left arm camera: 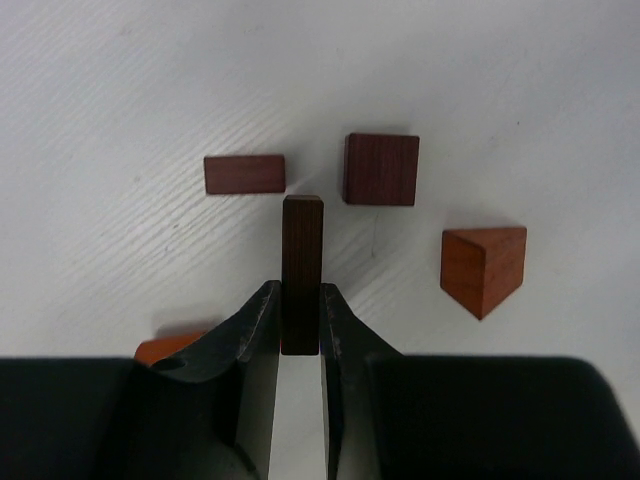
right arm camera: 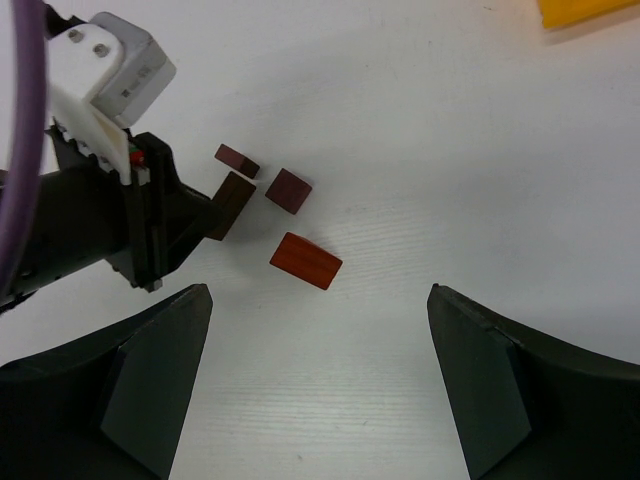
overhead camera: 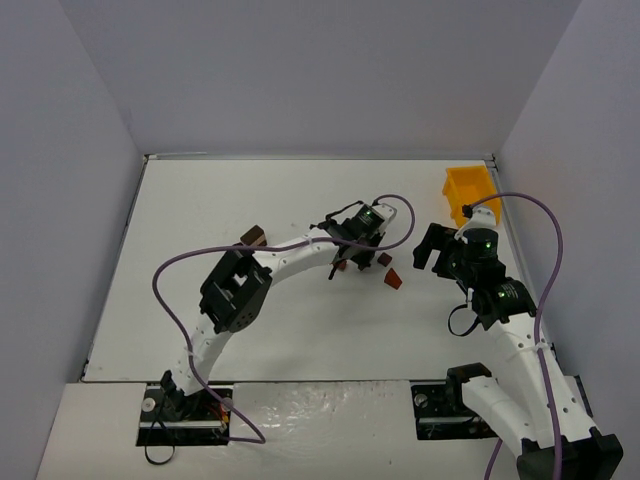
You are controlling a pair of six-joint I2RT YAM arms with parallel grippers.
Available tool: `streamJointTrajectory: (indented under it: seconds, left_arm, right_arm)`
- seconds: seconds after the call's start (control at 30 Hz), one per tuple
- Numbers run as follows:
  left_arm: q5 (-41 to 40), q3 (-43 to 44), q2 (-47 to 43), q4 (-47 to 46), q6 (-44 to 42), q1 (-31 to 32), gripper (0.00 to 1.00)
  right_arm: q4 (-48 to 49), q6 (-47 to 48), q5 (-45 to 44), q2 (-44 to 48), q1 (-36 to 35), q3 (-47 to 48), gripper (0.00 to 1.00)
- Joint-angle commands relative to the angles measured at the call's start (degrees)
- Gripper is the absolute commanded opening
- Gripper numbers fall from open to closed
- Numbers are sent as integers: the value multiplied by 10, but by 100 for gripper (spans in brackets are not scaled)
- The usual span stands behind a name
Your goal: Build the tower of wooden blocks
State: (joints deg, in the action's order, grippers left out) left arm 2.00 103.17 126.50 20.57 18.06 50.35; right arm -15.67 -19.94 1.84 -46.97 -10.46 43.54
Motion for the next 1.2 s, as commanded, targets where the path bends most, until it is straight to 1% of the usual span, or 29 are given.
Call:
streamJointTrajectory:
  seconds: [0.0,0.1,0.27,0.47,0.57,0.73,0.9,1.17]
  left_arm:
    - [-43,-16,-145,8,-24,6,0]
    - [-92,-63,-197,28,-40,6,0]
    - [-178,-187,-280,42,-48,6,0]
    - [-296,-333,-333,36,-30,8,0]
    - [-335,-374,-337,39,-16,8,0]
    - [-392,-407,-308,36,24,20,0]
    - [-407,-412,-274,37,75,50,1]
    - [-389,-388,-226,66,125,88,23]
  right_arm:
    - [20,7,-8,10,3,23,87]
    - [21,12,-8,9,3,28,87]
    - [21,20,-8,3,3,25,87]
    - [21,23,-2,-6,3,19,87]
    - [22,21,-2,-8,4,16,87]
    - [22,22,0,-12,3,11,87]
    - [22,21,3,-14,2,8,87]
    - [23,20,4,-18,2,4,87]
